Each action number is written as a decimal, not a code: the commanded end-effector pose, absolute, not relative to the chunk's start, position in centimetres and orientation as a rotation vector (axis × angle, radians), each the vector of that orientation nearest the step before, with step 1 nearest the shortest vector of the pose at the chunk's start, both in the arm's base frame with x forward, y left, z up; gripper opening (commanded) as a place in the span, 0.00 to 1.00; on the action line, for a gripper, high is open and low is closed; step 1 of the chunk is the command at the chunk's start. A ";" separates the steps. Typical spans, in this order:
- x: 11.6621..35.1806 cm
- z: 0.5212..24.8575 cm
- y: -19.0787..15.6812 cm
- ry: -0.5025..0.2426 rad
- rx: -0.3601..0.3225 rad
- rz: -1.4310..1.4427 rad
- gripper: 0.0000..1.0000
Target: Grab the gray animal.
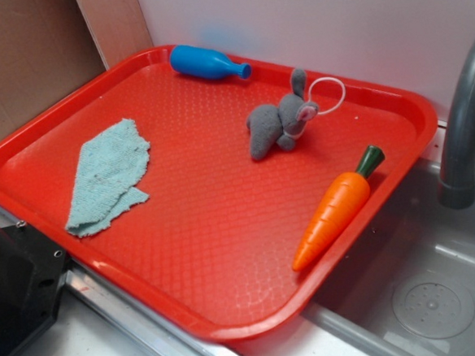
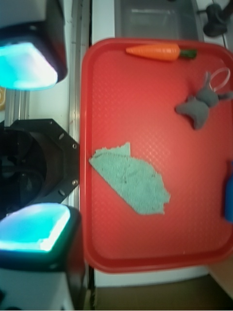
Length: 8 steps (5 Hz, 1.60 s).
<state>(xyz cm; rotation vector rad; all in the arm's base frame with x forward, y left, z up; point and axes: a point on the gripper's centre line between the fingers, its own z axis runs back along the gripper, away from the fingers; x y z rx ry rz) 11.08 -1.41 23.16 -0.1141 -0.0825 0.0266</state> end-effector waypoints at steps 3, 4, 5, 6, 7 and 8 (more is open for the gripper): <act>16.5 19.7 -2.4 -0.203 -0.247 -0.058 1.00; 19.2 17.2 -5.2 -0.314 -0.258 -0.221 1.00; 21.6 14.8 -7.1 -0.393 -0.211 -0.325 1.00; 23.7 12.3 -8.2 -0.419 -0.155 -0.387 1.00; 26.5 9.4 -8.2 -0.404 -0.081 -0.374 1.00; 27.9 7.5 -7.9 -0.374 -0.059 -0.376 1.00</act>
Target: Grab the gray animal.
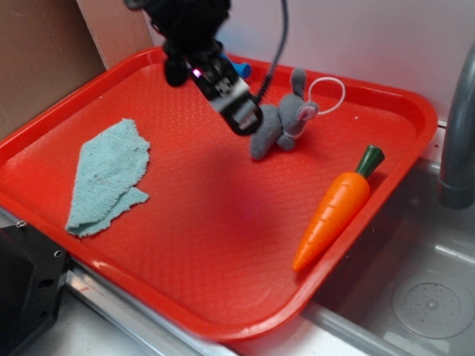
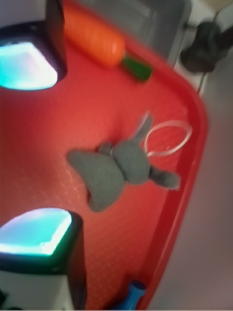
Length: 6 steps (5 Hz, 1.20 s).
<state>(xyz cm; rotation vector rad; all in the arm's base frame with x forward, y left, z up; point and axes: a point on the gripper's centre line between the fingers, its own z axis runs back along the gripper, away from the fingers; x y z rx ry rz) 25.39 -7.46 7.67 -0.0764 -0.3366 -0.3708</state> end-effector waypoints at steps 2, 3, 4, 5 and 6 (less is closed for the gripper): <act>30.0 3.6 -8.6 -0.308 -0.019 -0.410 0.86; 30.8 2.5 -8.3 -0.286 0.020 -0.367 0.00; 30.9 2.6 -7.7 -0.252 0.013 -0.323 0.00; 29.1 4.8 -6.2 -0.175 0.025 -0.170 0.00; 26.3 8.8 -4.4 -0.176 0.020 -0.063 0.00</act>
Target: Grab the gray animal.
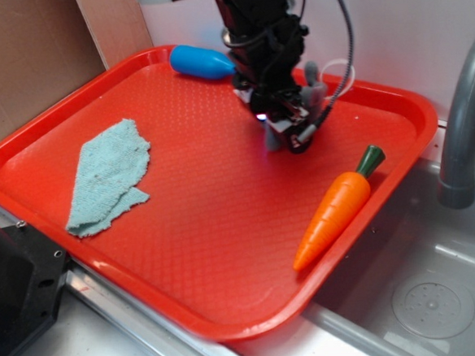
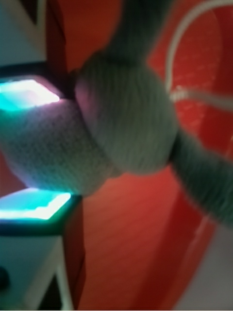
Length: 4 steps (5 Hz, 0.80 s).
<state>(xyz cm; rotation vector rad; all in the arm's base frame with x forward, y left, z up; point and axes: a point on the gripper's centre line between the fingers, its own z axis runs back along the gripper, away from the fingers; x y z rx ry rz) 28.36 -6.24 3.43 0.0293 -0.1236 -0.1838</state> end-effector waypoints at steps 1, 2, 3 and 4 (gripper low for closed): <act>22.9 13.3 -2.8 -0.196 0.028 0.099 0.00; 20.5 15.6 -1.3 -0.179 0.009 0.213 0.00; 16.9 17.4 0.9 -0.157 -0.036 0.309 0.00; 16.0 17.8 1.6 -0.167 -0.022 0.327 0.00</act>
